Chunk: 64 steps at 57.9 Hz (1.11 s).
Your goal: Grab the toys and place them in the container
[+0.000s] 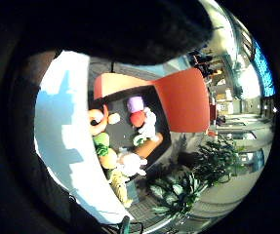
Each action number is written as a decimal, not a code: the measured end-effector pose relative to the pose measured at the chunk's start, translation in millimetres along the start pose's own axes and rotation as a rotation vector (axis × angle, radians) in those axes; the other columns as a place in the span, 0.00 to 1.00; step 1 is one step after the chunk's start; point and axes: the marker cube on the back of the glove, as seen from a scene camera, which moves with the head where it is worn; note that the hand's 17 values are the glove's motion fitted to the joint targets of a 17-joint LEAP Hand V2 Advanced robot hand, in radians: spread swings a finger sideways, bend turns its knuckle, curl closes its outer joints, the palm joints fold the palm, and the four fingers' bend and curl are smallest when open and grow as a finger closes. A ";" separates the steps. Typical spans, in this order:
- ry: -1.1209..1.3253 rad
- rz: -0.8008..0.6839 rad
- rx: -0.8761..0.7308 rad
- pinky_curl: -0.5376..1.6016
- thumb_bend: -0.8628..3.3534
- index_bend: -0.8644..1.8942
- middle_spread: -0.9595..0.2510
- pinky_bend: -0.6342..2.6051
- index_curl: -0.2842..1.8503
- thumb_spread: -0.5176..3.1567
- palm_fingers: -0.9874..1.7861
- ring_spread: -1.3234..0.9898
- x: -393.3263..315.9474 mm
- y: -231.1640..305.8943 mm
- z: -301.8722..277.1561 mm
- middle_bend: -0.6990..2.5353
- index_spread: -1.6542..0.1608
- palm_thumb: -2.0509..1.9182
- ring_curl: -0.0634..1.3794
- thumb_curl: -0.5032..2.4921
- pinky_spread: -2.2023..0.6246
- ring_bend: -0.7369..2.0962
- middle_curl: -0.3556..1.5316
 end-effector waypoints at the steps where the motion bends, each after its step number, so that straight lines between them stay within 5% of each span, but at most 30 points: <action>1: -0.009 -0.013 0.002 0.38 0.24 0.76 0.77 0.38 0.48 0.52 0.37 0.51 -3.6 0.8 -2.6 0.31 0.80 0.66 0.19 0.29 0.78 0.33 0.37; 24: -0.117 -0.553 0.174 0.39 0.23 0.73 0.73 0.36 0.47 0.49 0.39 0.49 -214.9 72.0 -116.2 0.33 0.80 0.67 0.20 0.29 0.77 0.33 0.40; 45: -0.033 -0.758 0.059 0.40 0.20 0.78 0.74 0.36 0.47 0.48 0.37 0.49 -316.3 113.3 -98.0 0.28 0.79 0.66 0.20 0.28 0.77 0.32 0.40; 49: -0.045 -0.767 0.001 0.41 0.20 0.74 0.77 0.38 0.47 0.48 0.34 0.50 -316.6 113.3 -94.9 0.26 0.79 0.65 0.20 0.28 0.77 0.32 0.39; 52: -0.086 -0.791 -0.035 0.43 0.19 0.54 0.81 0.44 0.40 0.48 0.22 0.52 -313.9 114.5 -96.7 0.25 0.81 0.62 0.22 0.27 0.77 0.34 0.37; 55: -0.132 -0.800 -0.040 0.44 0.19 0.45 0.83 0.45 0.37 0.47 0.21 0.53 -308.3 115.2 -100.8 0.25 0.81 0.60 0.22 0.26 0.77 0.34 0.36; 64: -0.210 -0.759 -0.015 0.43 0.20 0.37 0.85 0.43 0.32 0.46 0.25 0.54 -281.2 120.9 -117.5 0.24 0.81 0.57 0.21 0.26 0.78 0.31 0.33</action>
